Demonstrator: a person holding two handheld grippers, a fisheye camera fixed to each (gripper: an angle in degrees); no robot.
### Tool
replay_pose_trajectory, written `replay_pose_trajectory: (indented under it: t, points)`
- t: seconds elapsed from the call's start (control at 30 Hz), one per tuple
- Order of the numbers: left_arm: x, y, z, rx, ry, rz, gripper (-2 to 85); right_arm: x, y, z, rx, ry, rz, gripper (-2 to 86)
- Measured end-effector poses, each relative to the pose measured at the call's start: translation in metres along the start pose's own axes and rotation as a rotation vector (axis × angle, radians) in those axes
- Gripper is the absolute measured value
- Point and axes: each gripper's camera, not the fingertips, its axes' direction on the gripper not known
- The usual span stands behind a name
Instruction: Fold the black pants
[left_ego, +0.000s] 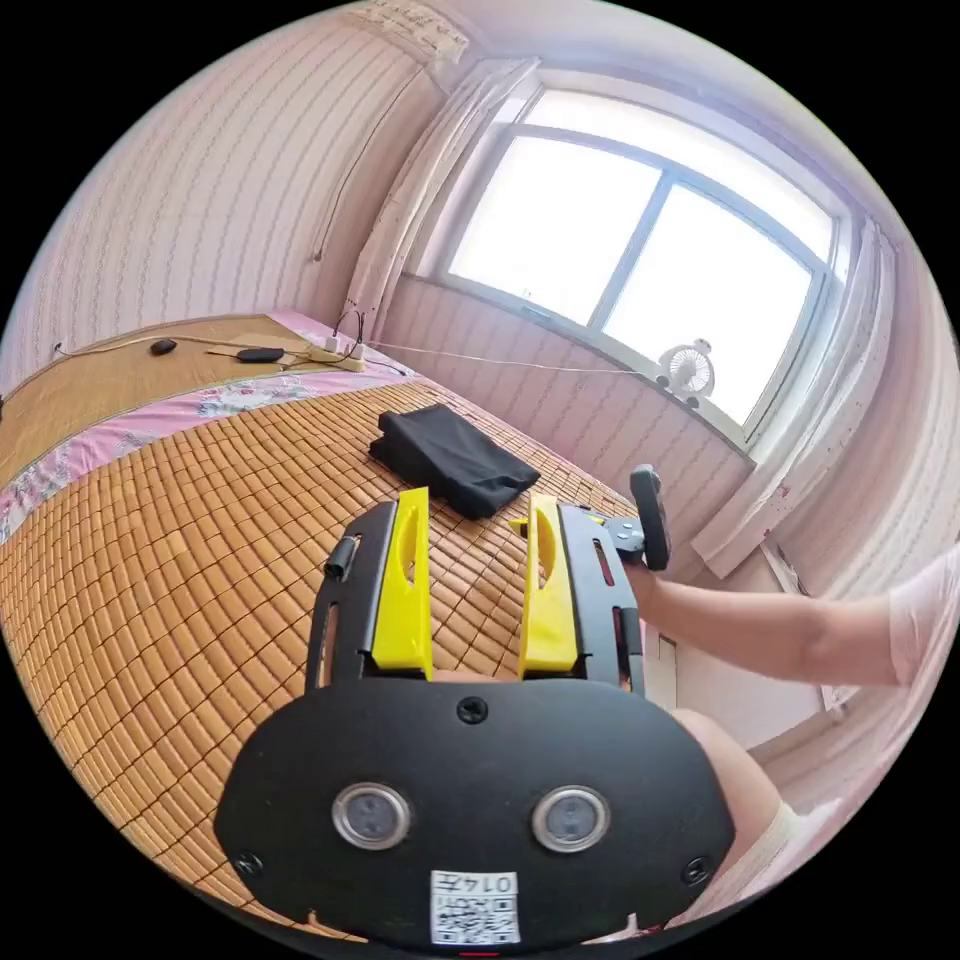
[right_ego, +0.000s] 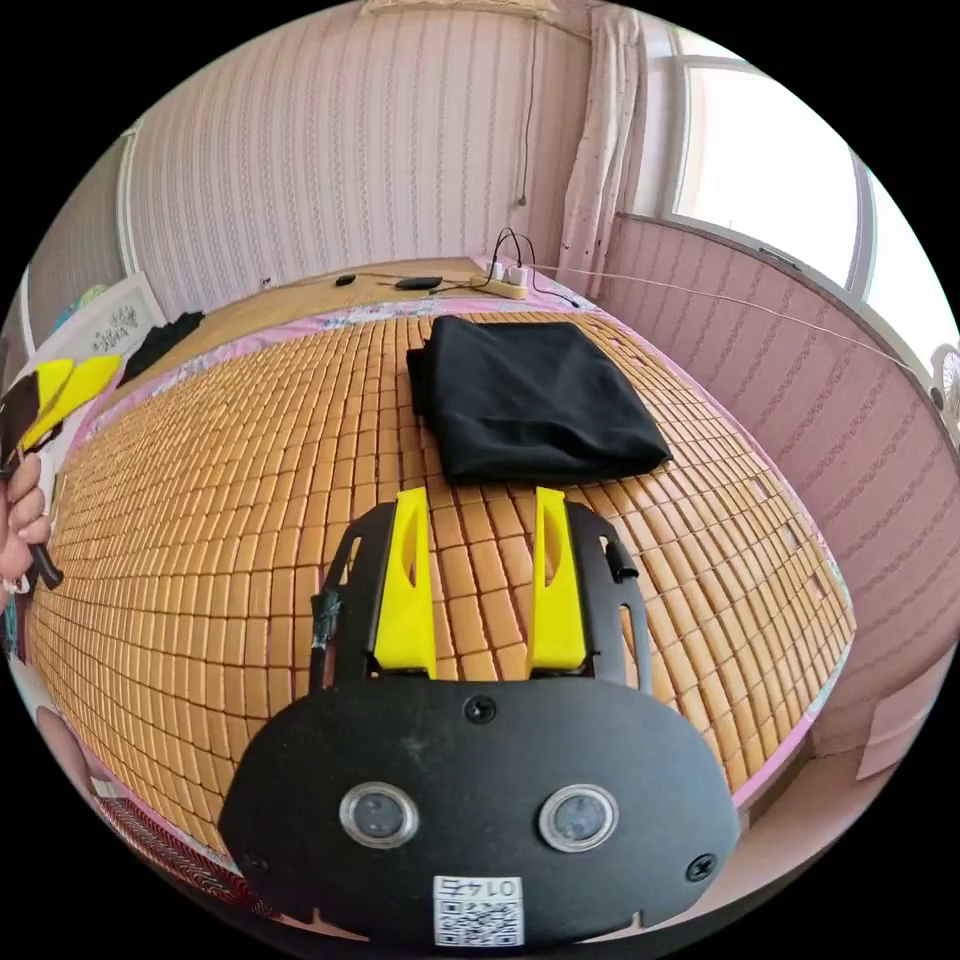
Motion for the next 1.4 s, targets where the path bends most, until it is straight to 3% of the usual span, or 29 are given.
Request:
replay_pose_trajectory:
  t: [0.07, 0.2, 0.33, 0.43, 0.53, 0.63, 0.77, 0.93, 1.07, 1.2, 1.33, 1.4]
  points:
    - [-0.011, -0.025, 0.054, -0.065, -0.006, -0.103, 13.6, 0.006, -0.008, 0.007, 0.024, 0.004, -0.001, 14.1]
    - [-0.043, -0.06, 0.151, -0.196, -0.054, -0.27, 13.7, 0.018, -0.027, 0.029, -0.174, -0.054, -0.012, 6.2]
    - [-0.057, -0.058, 0.196, -0.259, -0.074, -0.342, 14.0, 0.029, -0.021, 0.01, -0.114, -0.119, -0.05, 2.5]
    - [-0.068, -0.051, 0.216, -0.309, 0.008, -0.457, 13.4, 0.033, -0.007, -0.01, -0.084, -0.299, -0.08, 1.4]
    - [-0.067, -0.037, 0.212, -0.388, 0.039, -0.477, 7.3, 0.024, 0.014, -0.027, -0.11, -0.458, -0.097, 1.1]
    - [-0.066, -0.012, 0.167, -0.381, 0.105, -0.473, 2.9, 0.015, 0.043, -0.059, -0.066, -0.551, -0.04, 1.1]
    - [-0.058, 0.044, 0.044, -0.382, 0.085, -0.38, 1.5, -0.029, 0.086, -0.109, -0.102, -0.838, 0.011, 1.1]
    - [-0.051, 0.125, -0.16, -0.321, -0.073, -0.441, 0.8, -0.147, 0.123, -0.182, -0.143, -1.12, -0.118, 1.1]
    - [-0.014, 0.137, -0.296, -0.348, -0.26, -0.215, 1.0, -0.22, 0.126, -0.251, -0.087, -1.242, -0.203, 1.1]
    - [0.013, 0.126, -0.348, -0.323, -0.321, -0.088, 3.6, -0.24, 0.111, -0.302, -0.018, -1.119, -0.246, 1.0]
    - [0.018, 0.137, -0.356, -0.293, -0.306, -0.127, 8.3, -0.225, 0.119, -0.311, -0.043, -0.99, -0.14, 1.0]
    - [0.016, 0.166, -0.37, -0.269, -0.208, -0.237, 9.9, -0.209, 0.14, -0.303, -0.081, -0.812, -0.074, 1.0]
